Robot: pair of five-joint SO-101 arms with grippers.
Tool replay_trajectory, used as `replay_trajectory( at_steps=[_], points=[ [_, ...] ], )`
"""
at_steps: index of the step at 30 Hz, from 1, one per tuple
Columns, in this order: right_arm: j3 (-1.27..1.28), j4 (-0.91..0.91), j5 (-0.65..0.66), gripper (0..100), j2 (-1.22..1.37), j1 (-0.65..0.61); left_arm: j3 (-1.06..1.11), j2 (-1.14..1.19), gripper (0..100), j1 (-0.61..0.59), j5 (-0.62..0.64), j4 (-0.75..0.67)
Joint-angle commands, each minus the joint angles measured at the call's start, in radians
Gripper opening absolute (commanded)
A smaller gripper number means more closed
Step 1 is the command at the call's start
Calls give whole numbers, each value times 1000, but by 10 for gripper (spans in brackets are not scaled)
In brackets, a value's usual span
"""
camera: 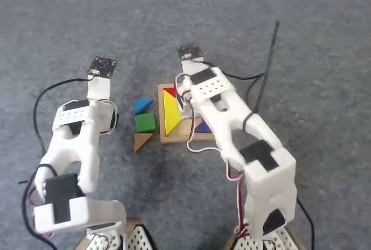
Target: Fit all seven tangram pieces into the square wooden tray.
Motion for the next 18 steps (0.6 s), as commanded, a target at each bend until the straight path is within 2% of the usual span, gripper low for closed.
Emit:
replay_trajectory(
  at_steps=[1,10,14,18],
  points=[
    [-121,68,18,9,38,7,-5,-54,98,-3,0,-12],
    [-166,151,20,8,85,114,-5,-54,98,-3,0,-12],
    [-210,162,23,9,84,84,-5,-54,98,-3,0,-12],
    [-327,260,80,8,61,30,-5,-54,98,-3,0,-12]
  ],
)
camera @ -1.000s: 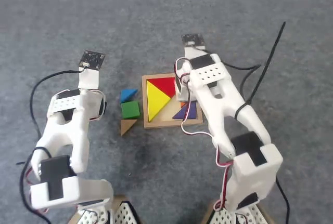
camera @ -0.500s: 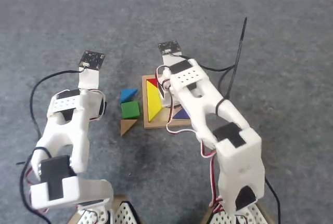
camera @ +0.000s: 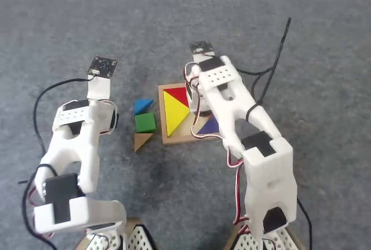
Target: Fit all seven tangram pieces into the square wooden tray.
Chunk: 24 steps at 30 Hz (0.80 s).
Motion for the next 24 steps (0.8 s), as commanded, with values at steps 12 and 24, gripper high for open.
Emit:
replay_trajectory(
  at_steps=[12,24],
  points=[
    [-120,228,149,8,-200,84,-5,-55,98,-5,0,-12],
    [614,-452,219,9,-524,162,266,-394,101,12,26,-190]
  ],
)
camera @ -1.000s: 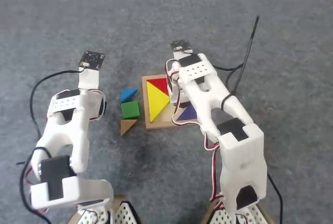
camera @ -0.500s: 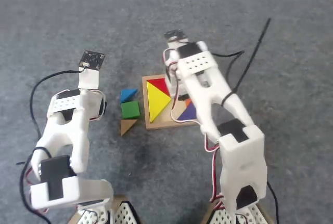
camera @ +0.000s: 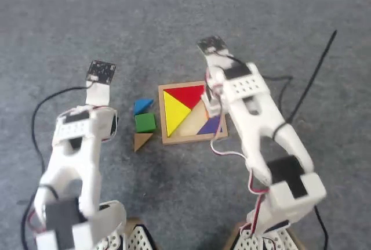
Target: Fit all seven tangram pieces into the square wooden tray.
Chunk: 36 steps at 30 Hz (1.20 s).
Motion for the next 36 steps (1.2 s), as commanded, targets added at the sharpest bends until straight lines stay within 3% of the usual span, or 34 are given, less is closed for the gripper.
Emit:
replay_trajectory(
  at_steps=[1,5,10,13,18,24,28,31,36],
  points=[
    [132,-246,-15,9,-102,58,67,-196,101,21,15,-83],
    [203,-392,43,9,-105,101,39,-296,102,98,14,-11],
    [207,-417,43,8,-116,170,-143,-238,102,253,-15,163],
    [204,-426,43,8,-116,203,-240,-117,107,316,-32,198],
    [190,-417,41,8,-116,209,-410,199,222,324,-101,242],
    [190,-418,41,8,-114,209,-630,477,216,319,-249,588],
    [190,-421,43,8,-114,209,-633,425,180,292,-216,681],
    [190,-423,43,8,-114,209,-575,298,201,242,-170,677],
    [190,-424,43,8,-111,208,-369,11,215,213,-212,640]
  ],
)
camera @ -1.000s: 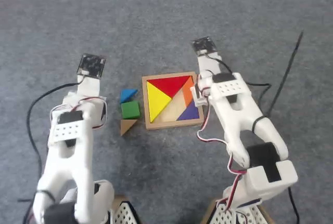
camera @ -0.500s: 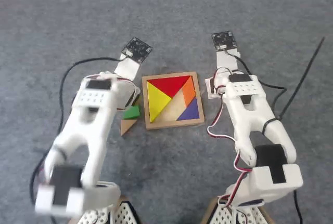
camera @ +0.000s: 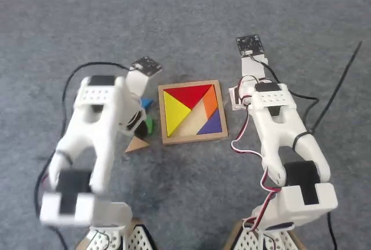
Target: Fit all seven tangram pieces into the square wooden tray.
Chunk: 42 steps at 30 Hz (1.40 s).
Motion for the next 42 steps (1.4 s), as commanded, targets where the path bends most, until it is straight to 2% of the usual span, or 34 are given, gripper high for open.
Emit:
replay_trajectory(
  at_steps=[1,4,7,9,15,21,30,39,42],
  points=[
    [-29,-18,15,8,-65,12,136,-244,217,-8,-63,-40],
    [-29,-15,15,8,-64,10,275,-324,246,2,-222,-123],
    [-29,-15,15,8,-62,10,355,-310,256,2,-400,-215],
    [-29,-13,15,8,-62,10,357,-272,257,2,-470,-250],
    [-29,-13,15,8,-62,10,177,-20,257,3,-483,-255],
    [-29,-16,15,8,-62,10,-45,209,253,11,-493,-84],
    [-29,-18,18,9,-61,10,-65,232,253,31,-402,-78],
    [-29,-18,18,9,-61,10,-71,241,242,51,-405,-81],
    [-28,-16,18,9,-61,10,-68,241,242,46,-457,-77]
  ],
)
